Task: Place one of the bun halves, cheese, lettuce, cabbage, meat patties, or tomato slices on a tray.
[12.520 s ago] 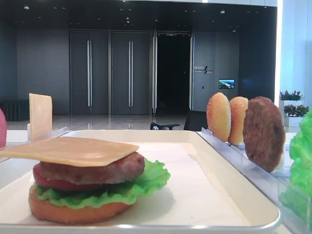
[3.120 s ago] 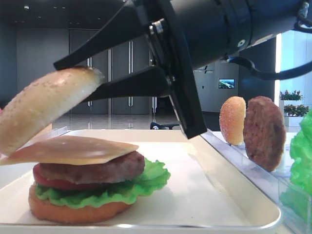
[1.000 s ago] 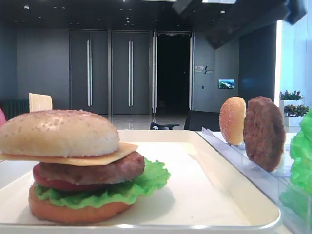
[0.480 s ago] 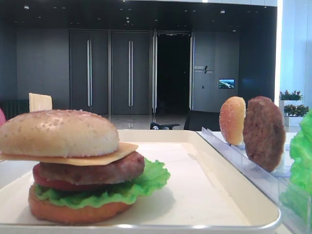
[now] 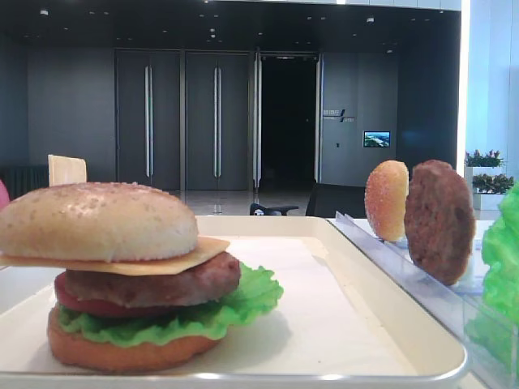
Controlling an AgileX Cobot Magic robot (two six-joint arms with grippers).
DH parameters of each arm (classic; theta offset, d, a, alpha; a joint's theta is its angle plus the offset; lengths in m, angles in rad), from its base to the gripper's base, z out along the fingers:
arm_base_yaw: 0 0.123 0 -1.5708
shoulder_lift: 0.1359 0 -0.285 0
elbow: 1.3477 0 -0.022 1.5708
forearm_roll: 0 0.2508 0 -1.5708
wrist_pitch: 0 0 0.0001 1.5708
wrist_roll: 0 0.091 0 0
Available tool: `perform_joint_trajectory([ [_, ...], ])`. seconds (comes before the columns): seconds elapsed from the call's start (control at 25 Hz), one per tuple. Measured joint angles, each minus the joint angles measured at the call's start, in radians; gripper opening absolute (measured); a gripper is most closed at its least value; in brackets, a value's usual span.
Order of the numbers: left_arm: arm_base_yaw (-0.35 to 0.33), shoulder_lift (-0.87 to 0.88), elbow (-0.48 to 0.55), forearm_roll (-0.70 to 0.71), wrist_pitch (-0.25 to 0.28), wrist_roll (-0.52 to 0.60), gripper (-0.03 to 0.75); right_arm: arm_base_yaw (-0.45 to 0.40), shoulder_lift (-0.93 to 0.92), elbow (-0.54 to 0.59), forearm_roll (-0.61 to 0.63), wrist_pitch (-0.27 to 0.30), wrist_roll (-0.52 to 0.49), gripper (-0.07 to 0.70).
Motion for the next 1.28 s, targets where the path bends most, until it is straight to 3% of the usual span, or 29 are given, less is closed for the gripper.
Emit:
perform_joint_trajectory([
  [0.64, 0.0, 0.0, 0.0, 0.0, 0.0, 0.0, 0.0, 0.0, -0.538, 0.242, -0.012, 0.026, 0.003, 0.428],
  [1.28, 0.0, 0.0, 0.0, 0.0, 0.0, 0.0, 0.0, 0.0, -0.892, 0.258, -0.014, 0.031, 0.005, 0.428],
])
